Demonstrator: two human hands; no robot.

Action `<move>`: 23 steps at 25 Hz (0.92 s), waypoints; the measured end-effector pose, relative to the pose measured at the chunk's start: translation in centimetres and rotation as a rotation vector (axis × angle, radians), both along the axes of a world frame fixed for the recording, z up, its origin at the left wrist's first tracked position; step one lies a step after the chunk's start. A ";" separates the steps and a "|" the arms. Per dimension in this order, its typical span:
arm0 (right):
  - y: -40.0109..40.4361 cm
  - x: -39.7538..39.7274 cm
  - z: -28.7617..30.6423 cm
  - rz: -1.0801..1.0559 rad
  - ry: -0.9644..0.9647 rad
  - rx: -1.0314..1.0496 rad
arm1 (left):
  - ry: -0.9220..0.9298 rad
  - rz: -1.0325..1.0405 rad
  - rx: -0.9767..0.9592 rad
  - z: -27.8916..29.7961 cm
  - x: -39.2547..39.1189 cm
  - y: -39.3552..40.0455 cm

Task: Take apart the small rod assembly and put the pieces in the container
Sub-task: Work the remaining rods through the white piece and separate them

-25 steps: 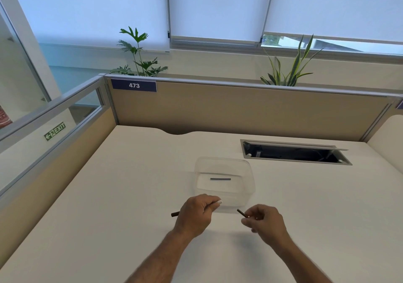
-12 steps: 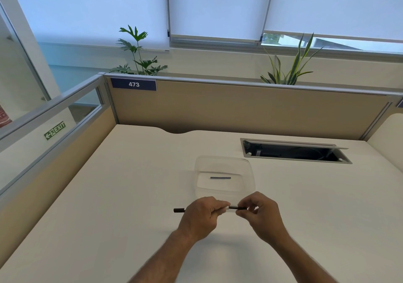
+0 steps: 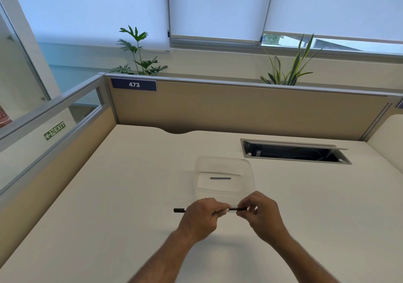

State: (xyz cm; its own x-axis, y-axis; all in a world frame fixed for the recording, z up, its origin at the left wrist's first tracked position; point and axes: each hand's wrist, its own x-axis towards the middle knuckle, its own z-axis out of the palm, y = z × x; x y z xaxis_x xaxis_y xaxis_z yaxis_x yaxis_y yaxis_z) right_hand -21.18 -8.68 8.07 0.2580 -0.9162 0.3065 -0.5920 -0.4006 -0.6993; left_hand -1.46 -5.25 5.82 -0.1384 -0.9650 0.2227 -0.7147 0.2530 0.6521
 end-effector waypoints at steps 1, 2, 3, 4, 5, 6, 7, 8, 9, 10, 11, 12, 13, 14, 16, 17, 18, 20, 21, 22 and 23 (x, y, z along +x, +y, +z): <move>0.0 0.0 0.0 0.002 0.006 0.003 | 0.011 0.004 0.003 0.0 0.0 0.0; 0.0 0.0 -0.1 0.002 0.011 0.005 | 0.022 0.007 0.007 0.0 0.0 0.0; -0.1 0.0 -0.1 0.000 0.013 0.007 | 0.028 0.007 0.010 0.1 0.0 0.0; -0.1 0.0 -0.2 -0.004 0.013 0.006 | 0.034 0.006 0.015 0.1 0.0 0.1; 0.0 0.0 -0.2 -0.006 0.013 0.003 | 0.042 0.005 0.021 0.2 0.0 0.1; 0.0 0.0 -0.2 -0.005 0.011 0.000 | 0.052 0.006 0.029 0.3 0.0 0.2; 0.0 0.1 -0.2 -0.002 0.008 -0.002 | 0.060 0.006 0.038 0.3 0.0 0.2; 0.0 0.0 -0.2 0.002 0.005 -0.003 | 0.063 0.002 0.045 0.3 0.0 0.2; 0.0 0.0 -0.2 0.004 0.004 -0.003 | 0.060 -0.003 0.048 0.3 0.1 0.1; 0.0 0.0 -0.2 0.005 0.006 -0.002 | 0.054 -0.009 0.048 0.4 0.1 0.1; 0.0 0.0 -0.2 0.004 0.007 0.000 | 0.050 -0.011 0.048 0.4 0.1 0.2; -0.1 -0.1 -0.1 0.004 0.006 0.001 | 0.051 -0.011 0.050 0.5 0.1 0.2; -0.1 -0.1 -0.1 0.004 0.004 0.001 | 0.054 -0.009 0.053 0.6 0.1 0.3; -0.2 -0.1 -0.1 0.004 0.001 -0.001 | 0.056 -0.007 0.057 0.6 0.1 0.3; -0.2 -0.1 0.0 0.010 0.003 -0.005 | 0.057 -0.007 0.062 0.6 0.0 0.4; -0.2 -0.2 0.0 0.015 0.008 -0.007 | 0.060 -0.007 0.064 0.6 0.0 0.5; -0.2 -0.2 0.0 0.018 0.013 -0.006 | 0.064 -0.007 0.065 0.6 -0.1 0.5; -0.1 -0.2 -0.1 0.018 0.014 -0.001 | 0.070 -0.009 0.064 0.5 -0.1 0.6; -0.1 -0.2 -0.1 0.015 0.015 0.002 | 0.072 -0.010 0.062 0.5 -0.1 0.6; -0.1 -0.2 -0.1 0.013 0.018 0.002 | 0.075 -0.011 0.060 0.5 -0.1 0.5; -0.2 -0.2 0.0 0.013 0.018 -0.001 | 0.077 -0.011 0.057 0.6 -0.1 0.5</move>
